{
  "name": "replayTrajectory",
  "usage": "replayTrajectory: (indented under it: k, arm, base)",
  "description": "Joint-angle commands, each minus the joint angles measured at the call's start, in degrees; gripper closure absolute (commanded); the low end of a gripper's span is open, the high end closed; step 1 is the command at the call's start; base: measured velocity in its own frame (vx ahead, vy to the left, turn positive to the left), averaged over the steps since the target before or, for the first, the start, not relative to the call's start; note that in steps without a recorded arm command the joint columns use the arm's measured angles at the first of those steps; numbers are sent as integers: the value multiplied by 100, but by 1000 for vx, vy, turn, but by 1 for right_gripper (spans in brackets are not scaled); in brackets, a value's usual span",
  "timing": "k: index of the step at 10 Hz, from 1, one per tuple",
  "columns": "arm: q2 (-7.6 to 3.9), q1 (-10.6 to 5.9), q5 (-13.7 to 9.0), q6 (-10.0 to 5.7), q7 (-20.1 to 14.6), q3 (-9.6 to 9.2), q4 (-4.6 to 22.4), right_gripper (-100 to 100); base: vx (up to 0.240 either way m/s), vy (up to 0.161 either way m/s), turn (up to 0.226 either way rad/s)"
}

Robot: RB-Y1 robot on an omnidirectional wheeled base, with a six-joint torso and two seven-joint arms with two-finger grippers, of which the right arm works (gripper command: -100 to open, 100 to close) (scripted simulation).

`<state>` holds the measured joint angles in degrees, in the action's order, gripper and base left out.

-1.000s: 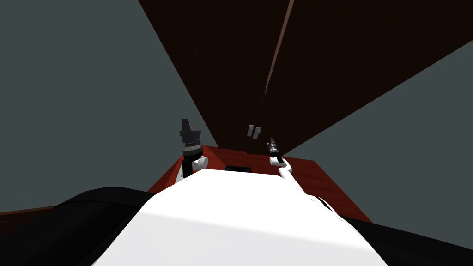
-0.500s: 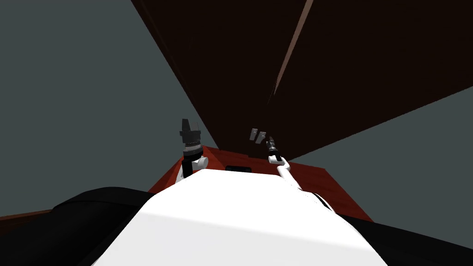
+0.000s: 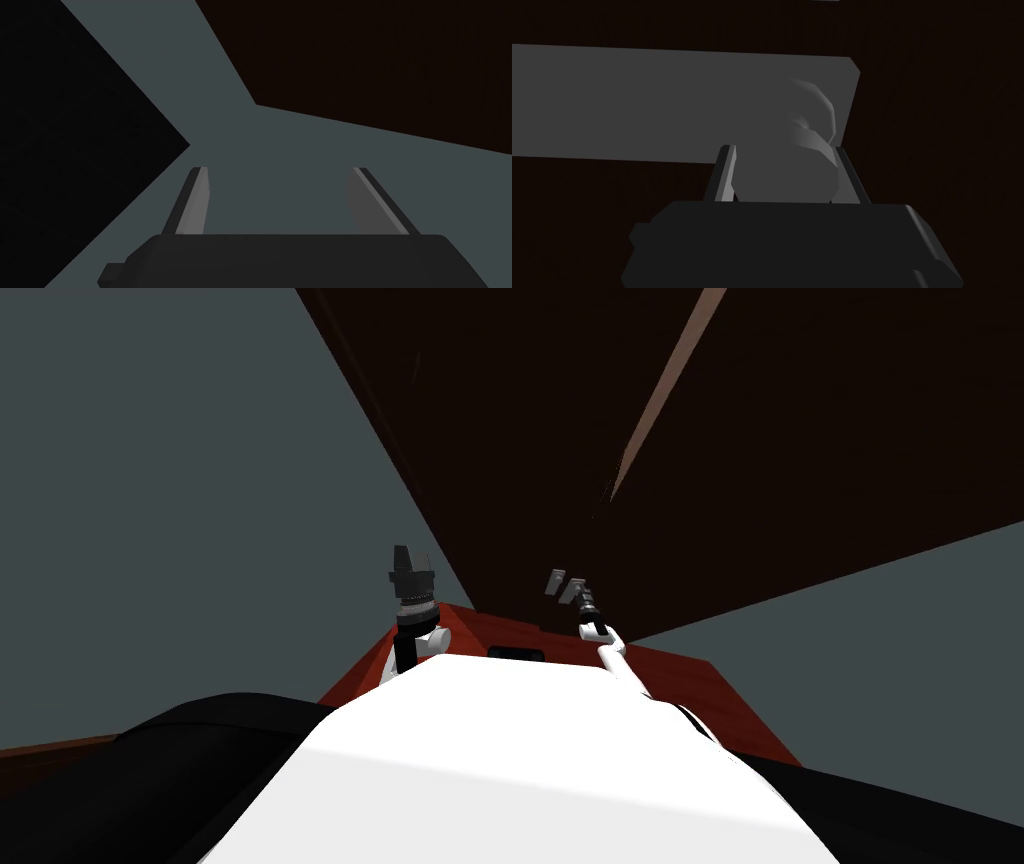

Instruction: Pull the door open

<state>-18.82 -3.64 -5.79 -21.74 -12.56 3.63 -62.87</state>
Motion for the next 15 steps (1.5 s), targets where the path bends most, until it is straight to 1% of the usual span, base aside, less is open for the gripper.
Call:
replayTrajectory:
  k: [1,3,4,5,7,8,14,15]
  arm:
    - [-8,16,-4,4,-3,13,9,100]
    - [-8,16,-4,4,-3,13,9,100]
    - [-73,120,-13,12,-27,29,37,100]
    - [-93,141,-16,11,-37,30,38,100]
    - [-169,214,-23,1,-90,0,21,100]
    - [-154,233,-12,-2,-129,-97,-141,-100]
    - [-216,310,26,-16,-330,-486,-444,-100]
    - [-200,308,24,6,-299,-445,-440,-100]
  base:
    - [-20,-6,5]
    - [-6,0,-2]
    - [-123,-49,-36]
    - [-192,-74,-17]
    - [-219,-68,-48]
    - [-207,-52,28]
    - [-206,3,61]
    - [-84,-14,8]
